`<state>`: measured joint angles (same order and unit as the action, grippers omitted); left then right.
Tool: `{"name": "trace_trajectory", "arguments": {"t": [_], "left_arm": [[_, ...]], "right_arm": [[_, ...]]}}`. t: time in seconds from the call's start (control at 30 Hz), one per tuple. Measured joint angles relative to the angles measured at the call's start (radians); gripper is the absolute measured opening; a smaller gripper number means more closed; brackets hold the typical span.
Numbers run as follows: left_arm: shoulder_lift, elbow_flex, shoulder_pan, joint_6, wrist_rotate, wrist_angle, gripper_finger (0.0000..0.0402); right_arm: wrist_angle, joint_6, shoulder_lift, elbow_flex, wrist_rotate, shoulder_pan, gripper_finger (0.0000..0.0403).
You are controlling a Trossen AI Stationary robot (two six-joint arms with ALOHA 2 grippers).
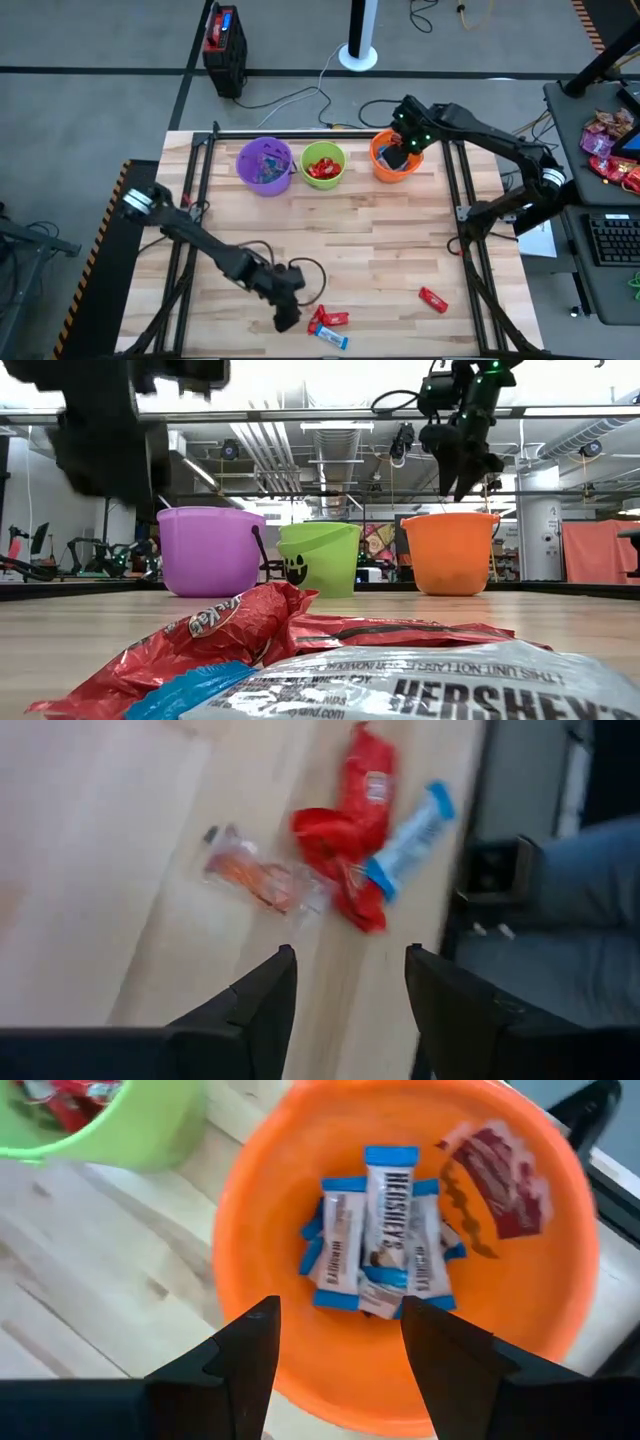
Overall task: Sort candy by brand, put in halloween buckets
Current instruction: Put the orange gummy candy into the purple bucket
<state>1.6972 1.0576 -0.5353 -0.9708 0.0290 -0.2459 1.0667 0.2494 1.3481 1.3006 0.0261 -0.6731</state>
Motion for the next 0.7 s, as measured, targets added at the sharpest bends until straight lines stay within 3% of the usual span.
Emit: {"name": "trace_trajectory", "arguments": {"t": [0.3, 0.53, 0.7], "left_arm": [[0.232, 0.156, 0.021, -0.354, -0.016, -0.042, 0.0197], [0.309, 0.325, 0.022, -0.388, -0.045, -0.264, 0.0197], [0.320, 0.335, 0.022, -0.400, -0.074, -0.310, 0.0197]], "right_arm": [[-0.003, -0.023, -0.001, 0.000, 0.000, 0.077, 0.0201], [-0.004, -0.041, -0.004, 0.000, 0.000, 0.126, 0.0201], [-0.004, -0.043, -0.004, -0.001, -0.001, 0.153, 0.0201]]}}
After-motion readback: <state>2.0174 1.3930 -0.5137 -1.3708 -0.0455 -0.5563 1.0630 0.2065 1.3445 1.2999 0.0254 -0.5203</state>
